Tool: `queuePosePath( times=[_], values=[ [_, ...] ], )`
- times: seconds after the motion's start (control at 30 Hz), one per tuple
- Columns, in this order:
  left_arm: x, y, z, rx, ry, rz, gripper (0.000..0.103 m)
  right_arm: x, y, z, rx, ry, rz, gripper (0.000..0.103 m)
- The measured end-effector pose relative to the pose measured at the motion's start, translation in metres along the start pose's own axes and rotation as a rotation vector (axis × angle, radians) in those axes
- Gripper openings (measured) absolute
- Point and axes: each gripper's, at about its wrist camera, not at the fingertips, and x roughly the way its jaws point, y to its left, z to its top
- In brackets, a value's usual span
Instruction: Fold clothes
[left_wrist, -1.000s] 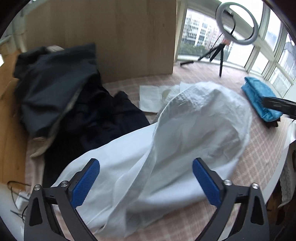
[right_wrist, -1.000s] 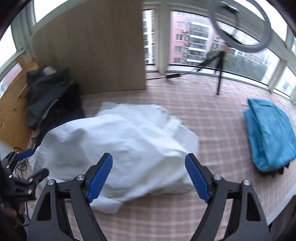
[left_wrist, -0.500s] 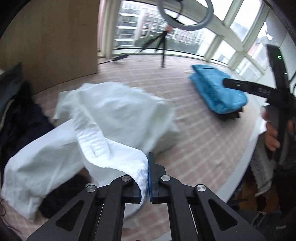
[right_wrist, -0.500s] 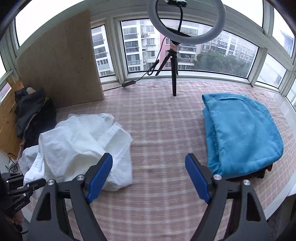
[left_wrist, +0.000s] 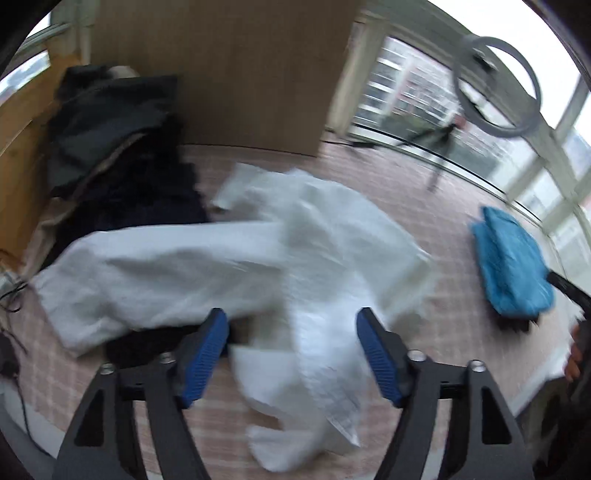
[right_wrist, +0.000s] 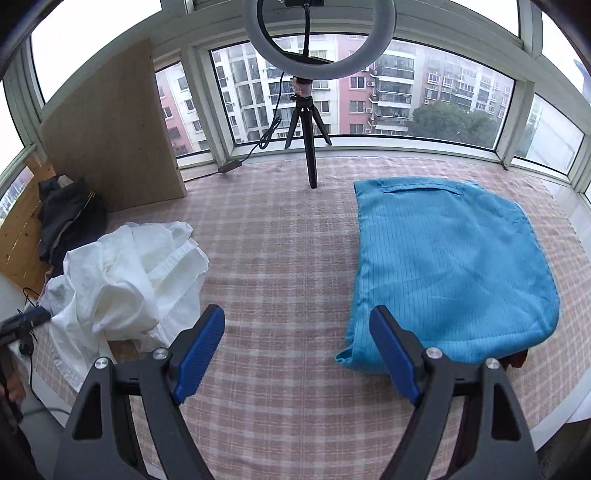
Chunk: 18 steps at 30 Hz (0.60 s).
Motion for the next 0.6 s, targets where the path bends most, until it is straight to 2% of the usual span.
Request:
queuePosePath(
  times=[0.1,0.2,0.23,0.27,0.3,0.33,0.4,0.6],
  values=[
    [0.034,0.010,0.023,-0.051,0.042,-0.050,0.076,0.003,0.001,0.003,-0.026,-0.003,0.018,0.080],
    [0.075,0.001,0.038,-0.067,0.094,-0.100,0.076,0.003,0.001,0.006,-0.051,-0.007,0.042,0.080],
    [0.088,-0.003,0.039,-0.064,0.101,-0.103,0.072,0.003,0.001,0.007,-0.060,-0.008,0.049,0.080],
    [0.099,-0.010,0.040,-0.053,0.103,-0.110,0.064,0.003,0.000,0.008,-0.069,-0.010,0.055,0.080],
    [0.107,-0.018,0.038,-0.044,0.106,-0.129,0.034,0.002,-0.001,0.009,-0.079,-0.012,0.057,0.080],
    [0.110,-0.032,0.033,-0.034,0.106,-0.150,0.011,0.002,-0.003,0.010,-0.087,-0.016,0.055,0.080],
    [0.115,-0.061,0.023,-0.012,0.107,-0.196,0.008,0.000,-0.011,0.012,-0.088,-0.023,0.047,0.080],
    [0.080,-0.238,-0.033,0.271,0.139,-0.445,0.007,-0.006,-0.054,0.022,-0.018,-0.049,0.020,0.080]
  ],
)
